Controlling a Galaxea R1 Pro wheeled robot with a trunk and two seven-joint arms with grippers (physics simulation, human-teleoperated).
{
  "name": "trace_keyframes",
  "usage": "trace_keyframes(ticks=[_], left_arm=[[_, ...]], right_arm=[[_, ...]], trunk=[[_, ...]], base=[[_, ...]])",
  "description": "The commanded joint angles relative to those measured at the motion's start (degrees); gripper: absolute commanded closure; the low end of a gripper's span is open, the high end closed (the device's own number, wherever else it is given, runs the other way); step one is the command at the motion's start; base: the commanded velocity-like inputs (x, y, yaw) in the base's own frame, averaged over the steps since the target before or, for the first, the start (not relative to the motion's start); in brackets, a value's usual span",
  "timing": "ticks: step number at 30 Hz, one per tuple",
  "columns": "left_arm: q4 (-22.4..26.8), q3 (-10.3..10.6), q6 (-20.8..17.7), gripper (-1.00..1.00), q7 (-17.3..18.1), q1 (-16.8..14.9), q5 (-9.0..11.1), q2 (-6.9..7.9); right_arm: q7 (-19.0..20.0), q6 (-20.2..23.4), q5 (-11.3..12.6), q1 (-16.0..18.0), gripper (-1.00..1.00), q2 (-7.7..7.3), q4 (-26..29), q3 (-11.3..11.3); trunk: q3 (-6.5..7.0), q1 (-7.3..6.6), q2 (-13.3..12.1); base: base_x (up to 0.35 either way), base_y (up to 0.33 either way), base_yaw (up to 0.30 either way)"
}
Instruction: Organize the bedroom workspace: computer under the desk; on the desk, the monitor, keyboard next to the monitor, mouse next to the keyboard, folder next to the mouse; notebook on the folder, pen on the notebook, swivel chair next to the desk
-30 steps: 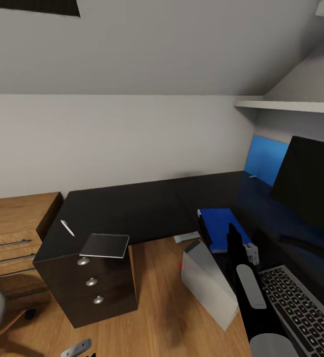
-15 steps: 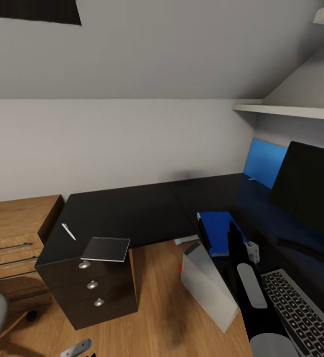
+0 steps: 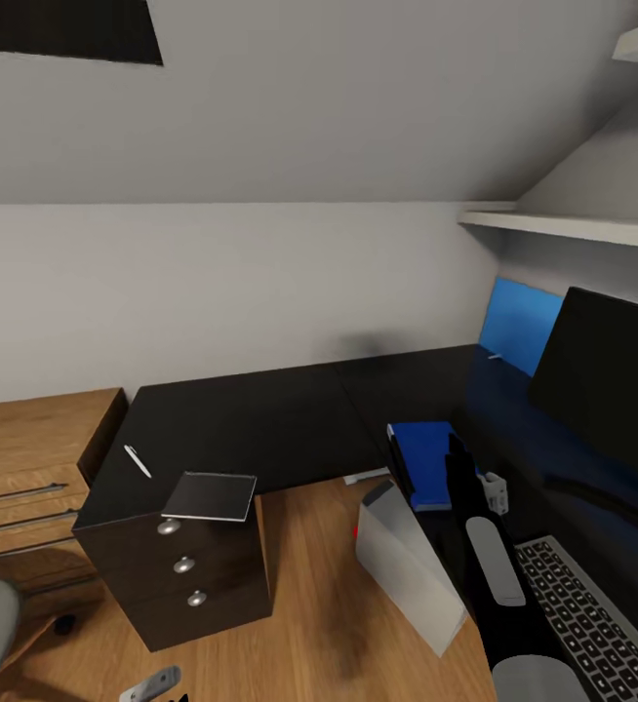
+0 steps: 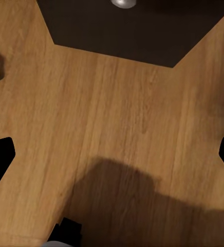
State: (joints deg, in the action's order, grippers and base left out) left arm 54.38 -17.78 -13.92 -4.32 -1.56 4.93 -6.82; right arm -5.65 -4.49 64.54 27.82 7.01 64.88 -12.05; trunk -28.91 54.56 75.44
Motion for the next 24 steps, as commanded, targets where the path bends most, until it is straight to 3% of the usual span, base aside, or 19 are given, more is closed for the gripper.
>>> trace_keyframes(ticks=[1,5,12,17,19,22,24], left_arm=[[0.11,-0.06,-0.32,-1.0,-0.17,-0.02,0.52,-0.04],[0.11,-0.06,-0.32,-1.0,-0.17,-0.02,0.52,-0.04],[0.11,-0.06,-0.32,-1.0,-0.15,-0.02,0.52,-0.04],[0.11,-0.06,-0.25,-1.0,-0.03,-0.02,0.52,-0.04],[0.11,-0.06,-0.24,-1.0,-0.02,-0.02,0.52,-0.04],[0.11,-0.06,-0.24,-1.0,-0.05,-0.02,0.52,-0.04],[0.11,-0.06,-0.23,-1.0,-0.07,-0.02,0.52,-0.04]], right_arm=[[-0.15,0.19,0.61,0.04,-1.0,0.02,0.06,0.16],[-0.24,3.05,0.6,-0.01,-1.0,0.07,0.07,1.88],[-0.41,4.11,0.57,-0.03,-1.0,0.06,0.07,5.58],[-3.5,4.86,0.46,-0.03,-1.0,-0.04,0.12,7.98],[-7.92,6.49,0.28,-0.01,-1.0,-0.05,1.01,9.13],[-18.13,10.4,-0.58,0.0,-1.0,-0.06,4.99,11.95],[-31.76,15.13,-2.1,-0.02,-1.0,-0.06,10.74,15.43]], trunk=[[0.12,-0.23,-0.38],[0.84,-1.1,-1.98],[2.1,-2.64,-4.79],[3.0,-3.74,-6.8],[3.36,-4.18,-7.6],[3.89,-4.84,-8.8],[4.25,-5.28,-9.6]], base=[[0.0,0.0,0.0],[0.0,0.0,0.0],[0.0,0.0,0.0],[0.0,0.0,0.0],[0.0,0.0,0.0],[0.0,0.0,0.0],[0.0,0.0,0.0]])
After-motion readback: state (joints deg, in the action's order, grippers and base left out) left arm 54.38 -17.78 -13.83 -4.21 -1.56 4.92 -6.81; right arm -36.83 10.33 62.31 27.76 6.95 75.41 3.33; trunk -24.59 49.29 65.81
